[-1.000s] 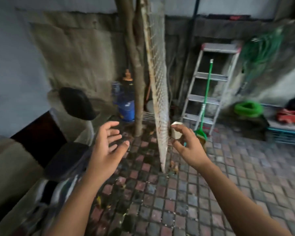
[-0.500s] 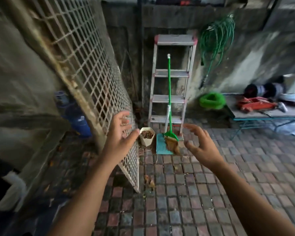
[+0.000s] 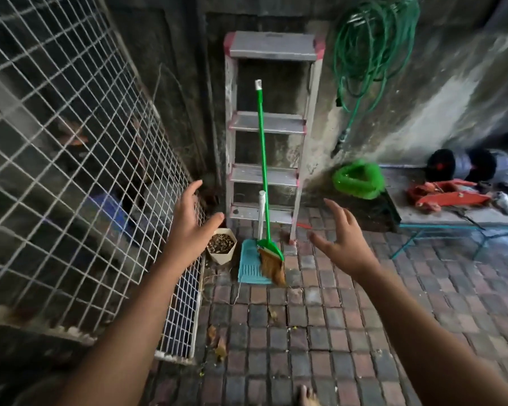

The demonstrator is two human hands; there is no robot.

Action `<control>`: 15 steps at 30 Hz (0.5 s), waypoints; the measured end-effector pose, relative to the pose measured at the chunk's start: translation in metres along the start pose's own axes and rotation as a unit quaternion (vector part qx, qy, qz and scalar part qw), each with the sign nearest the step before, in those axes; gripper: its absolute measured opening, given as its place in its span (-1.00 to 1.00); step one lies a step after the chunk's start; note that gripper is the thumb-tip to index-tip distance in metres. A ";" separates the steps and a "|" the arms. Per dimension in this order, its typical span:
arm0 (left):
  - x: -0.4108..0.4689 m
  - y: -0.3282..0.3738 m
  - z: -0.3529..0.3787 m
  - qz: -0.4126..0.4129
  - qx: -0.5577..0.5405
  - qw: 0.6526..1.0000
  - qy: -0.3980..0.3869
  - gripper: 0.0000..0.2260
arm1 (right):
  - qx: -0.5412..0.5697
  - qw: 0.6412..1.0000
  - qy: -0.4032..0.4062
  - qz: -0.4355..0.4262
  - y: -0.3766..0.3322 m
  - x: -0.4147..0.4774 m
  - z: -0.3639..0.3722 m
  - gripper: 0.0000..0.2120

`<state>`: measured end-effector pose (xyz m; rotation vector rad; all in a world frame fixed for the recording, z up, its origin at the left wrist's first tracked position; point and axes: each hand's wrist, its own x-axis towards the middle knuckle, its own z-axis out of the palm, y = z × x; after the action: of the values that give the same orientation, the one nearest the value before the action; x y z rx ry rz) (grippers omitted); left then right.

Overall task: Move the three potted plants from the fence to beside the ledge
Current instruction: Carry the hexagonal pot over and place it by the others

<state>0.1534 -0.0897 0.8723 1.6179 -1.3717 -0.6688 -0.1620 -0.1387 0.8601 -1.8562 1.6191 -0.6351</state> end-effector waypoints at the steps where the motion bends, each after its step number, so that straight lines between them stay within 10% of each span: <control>1: 0.010 -0.008 0.015 -0.011 0.000 1.000 0.013 -0.30 | 0.011 1.000 -0.014 0.006 0.008 0.025 0.003 -0.11; 15: 0.127 -0.277 0.145 -0.215 0.001 0.971 0.106 0.16 | -0.030 0.989 -0.145 -0.023 0.105 0.283 0.255 -0.02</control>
<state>0.1957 -0.2533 0.5803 1.9488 -0.8722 -0.7167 -0.0185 -0.3967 0.5976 -1.9315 1.4229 -0.3186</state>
